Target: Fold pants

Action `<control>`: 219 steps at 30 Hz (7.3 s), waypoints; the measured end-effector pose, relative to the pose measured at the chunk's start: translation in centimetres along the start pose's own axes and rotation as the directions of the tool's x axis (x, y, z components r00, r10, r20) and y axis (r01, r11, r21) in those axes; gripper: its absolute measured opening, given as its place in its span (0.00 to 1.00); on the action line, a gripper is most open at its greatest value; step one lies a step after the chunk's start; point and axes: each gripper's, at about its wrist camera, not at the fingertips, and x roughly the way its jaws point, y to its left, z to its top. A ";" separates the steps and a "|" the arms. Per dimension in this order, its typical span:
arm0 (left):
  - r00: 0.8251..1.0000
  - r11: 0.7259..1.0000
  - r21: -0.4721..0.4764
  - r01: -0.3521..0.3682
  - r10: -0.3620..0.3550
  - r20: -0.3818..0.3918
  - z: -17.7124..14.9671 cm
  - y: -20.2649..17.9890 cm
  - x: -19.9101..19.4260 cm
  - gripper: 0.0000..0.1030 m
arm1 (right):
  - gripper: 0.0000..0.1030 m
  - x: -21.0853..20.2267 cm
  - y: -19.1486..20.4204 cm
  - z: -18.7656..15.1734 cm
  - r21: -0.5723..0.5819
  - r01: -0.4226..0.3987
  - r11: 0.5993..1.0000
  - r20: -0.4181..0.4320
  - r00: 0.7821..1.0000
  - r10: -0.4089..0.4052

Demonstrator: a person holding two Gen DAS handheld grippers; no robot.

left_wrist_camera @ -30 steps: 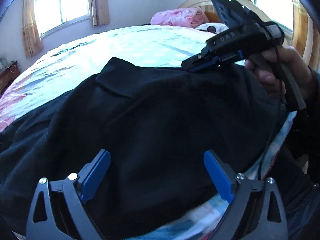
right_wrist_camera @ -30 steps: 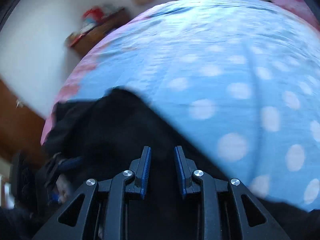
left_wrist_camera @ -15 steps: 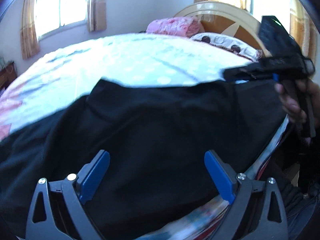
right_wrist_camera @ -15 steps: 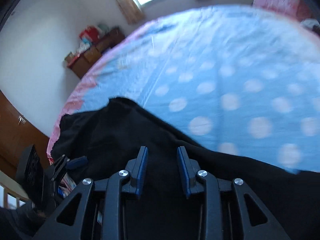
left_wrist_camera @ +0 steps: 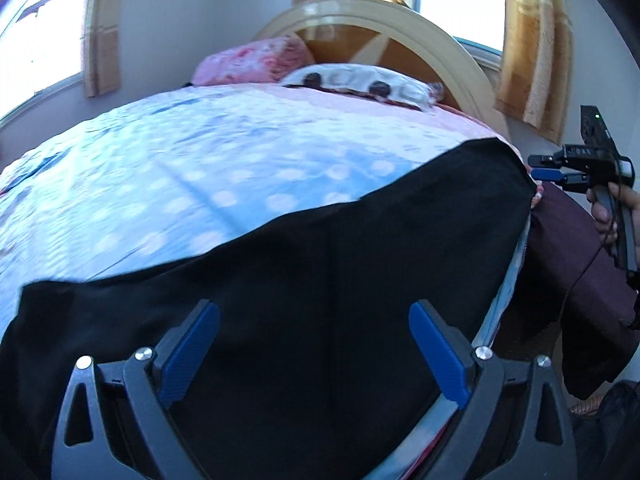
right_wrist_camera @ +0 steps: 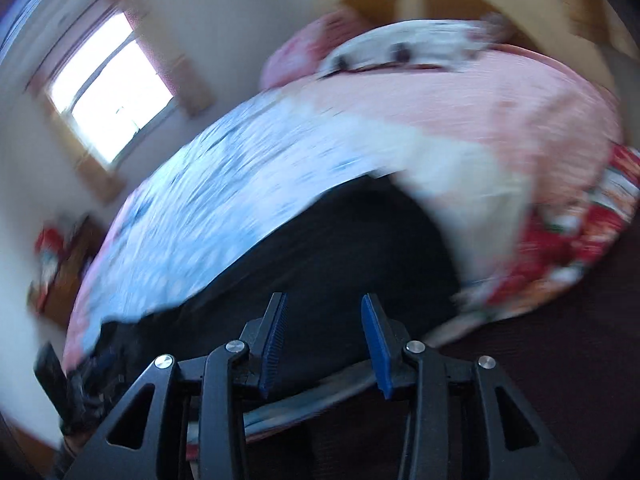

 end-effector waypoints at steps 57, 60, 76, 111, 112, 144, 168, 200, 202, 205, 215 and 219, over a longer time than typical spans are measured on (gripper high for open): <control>0.988 0.883 -0.444 0.153 -0.137 0.068 -4.7 8.0 -3.1 0.96 | 0.03 8.9 29.4 -15.6 -0.672 -0.455 0.584 -0.406 0.886 0.223; 0.980 0.876 -0.440 0.197 -0.183 0.075 -4.5 7.3 -2.4 0.96 | 0.09 9.4 26.5 -13.8 -0.630 -0.389 0.672 -0.377 0.910 0.173; 0.954 0.847 -0.449 0.286 -0.297 0.046 -2.3 4.0 0.9 0.89 | 0.45 8.6 21.3 -10.1 -0.592 -0.165 0.789 -0.218 0.975 0.040; 0.955 0.848 -0.452 0.277 -0.294 0.033 -1.9 4.2 2.0 0.89 | 0.46 6.3 19.8 -10.5 -0.546 -0.338 0.767 -0.333 0.927 0.171; 0.962 0.863 -0.436 0.254 -0.273 0.019 -1.5 3.9 2.4 0.87 | 0.46 6.2 18.2 -9.2 -0.519 -0.289 0.805 -0.293 0.944 0.150; 0.958 0.872 -0.478 0.102 -0.216 -0.190 -6.2 12.3 -3.8 0.21 | 0.46 12.9 20.7 -8.2 -0.544 -0.225 0.808 -0.289 0.955 0.071; 0.985 0.939 -0.311 -0.150 0.167 0.029 -3.4 11.1 -8.3 0.86 | 0.19 14.5 20.3 -2.7 -0.569 -0.332 0.753 -0.347 0.927 0.146; 0.979 0.967 -0.181 -0.177 0.155 -0.130 -4.7 7.1 -2.8 0.96 | 0.07 18.4 22.8 -3.6 -0.748 -0.404 0.527 -0.428 0.900 0.083; 0.982 0.959 -0.216 -0.182 0.165 -0.091 -4.4 7.7 -4.1 0.96 | 0.17 17.5 22.5 -3.4 -0.754 -0.385 0.532 -0.419 0.906 0.061; 0.976 0.949 -0.230 -0.217 0.215 -0.032 -3.8 8.2 -5.9 0.96 | 0.33 14.5 21.5 -3.2 -0.769 -0.319 0.555 -0.340 0.938 0.068; 0.949 0.949 -0.126 -0.288 0.265 -0.170 -3.9 10.2 -0.9 0.99 | 0.33 9.4 19.3 -10.9 -0.608 -0.534 0.588 -0.564 0.811 0.153; 0.946 0.942 -0.134 -0.308 0.289 -0.146 -3.5 11.2 -1.2 0.99 | 0.33 11.0 18.8 -12.9 -0.637 -0.474 0.608 -0.555 0.830 0.065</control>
